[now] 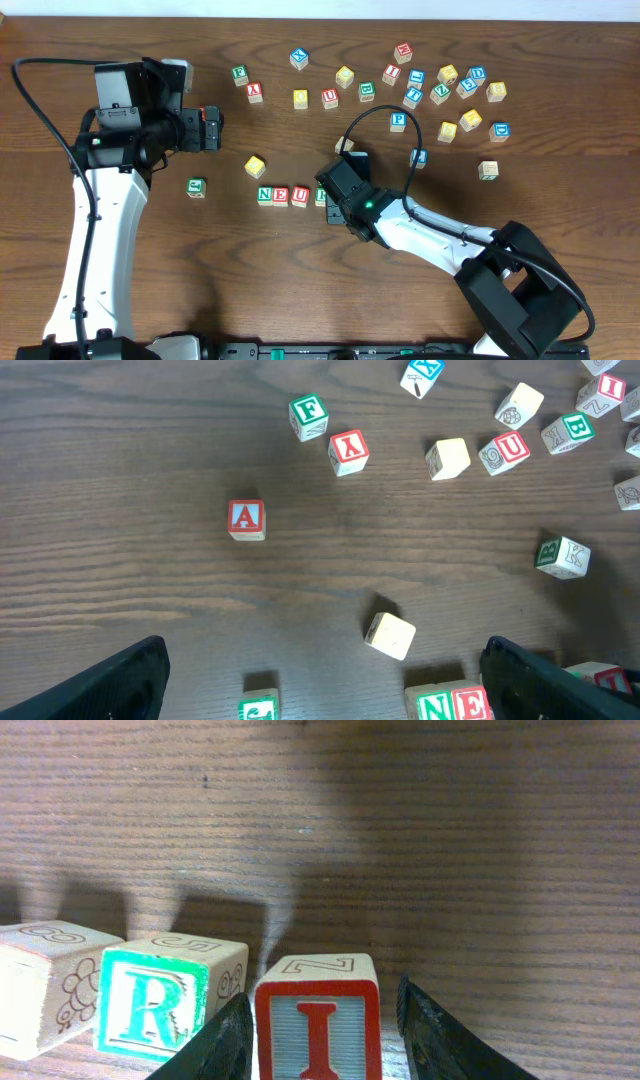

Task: Spell out NEURIPS
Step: 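Open the right gripper and raise it away from the I block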

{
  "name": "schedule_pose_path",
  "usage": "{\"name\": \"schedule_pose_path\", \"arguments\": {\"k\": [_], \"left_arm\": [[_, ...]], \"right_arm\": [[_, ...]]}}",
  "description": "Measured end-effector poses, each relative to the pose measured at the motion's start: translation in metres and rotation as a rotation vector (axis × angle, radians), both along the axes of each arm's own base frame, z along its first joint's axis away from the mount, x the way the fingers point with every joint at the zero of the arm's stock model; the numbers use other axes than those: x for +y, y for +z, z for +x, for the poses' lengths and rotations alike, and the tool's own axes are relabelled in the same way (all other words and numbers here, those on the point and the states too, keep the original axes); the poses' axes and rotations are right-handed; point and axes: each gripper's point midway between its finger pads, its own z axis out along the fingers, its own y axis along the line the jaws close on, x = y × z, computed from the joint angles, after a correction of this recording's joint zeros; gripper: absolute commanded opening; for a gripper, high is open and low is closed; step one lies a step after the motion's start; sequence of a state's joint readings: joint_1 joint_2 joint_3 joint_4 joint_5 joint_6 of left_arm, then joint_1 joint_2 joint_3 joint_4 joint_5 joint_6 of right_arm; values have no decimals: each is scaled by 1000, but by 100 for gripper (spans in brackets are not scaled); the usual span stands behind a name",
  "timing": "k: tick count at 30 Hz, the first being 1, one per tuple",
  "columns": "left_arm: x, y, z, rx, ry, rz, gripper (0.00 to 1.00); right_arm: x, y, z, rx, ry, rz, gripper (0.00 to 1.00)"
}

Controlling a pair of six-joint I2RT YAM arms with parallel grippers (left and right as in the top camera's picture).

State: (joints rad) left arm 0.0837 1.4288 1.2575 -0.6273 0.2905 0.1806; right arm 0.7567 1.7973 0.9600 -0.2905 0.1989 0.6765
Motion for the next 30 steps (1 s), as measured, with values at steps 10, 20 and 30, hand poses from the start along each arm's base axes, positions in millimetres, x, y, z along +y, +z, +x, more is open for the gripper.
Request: {"name": "schedule_pose_path", "arguments": {"k": [10,20,30], "left_arm": [[0,0,0,0,0,0,98],[0,0,0,0,0,0,98],[0,0,0,0,0,0,98]], "right_arm": [[-6,11,-1,-10,-1,-28,43],[-1,52,8,-100,12,27,45],[-3,76,11,-158,22,44,47]]}}
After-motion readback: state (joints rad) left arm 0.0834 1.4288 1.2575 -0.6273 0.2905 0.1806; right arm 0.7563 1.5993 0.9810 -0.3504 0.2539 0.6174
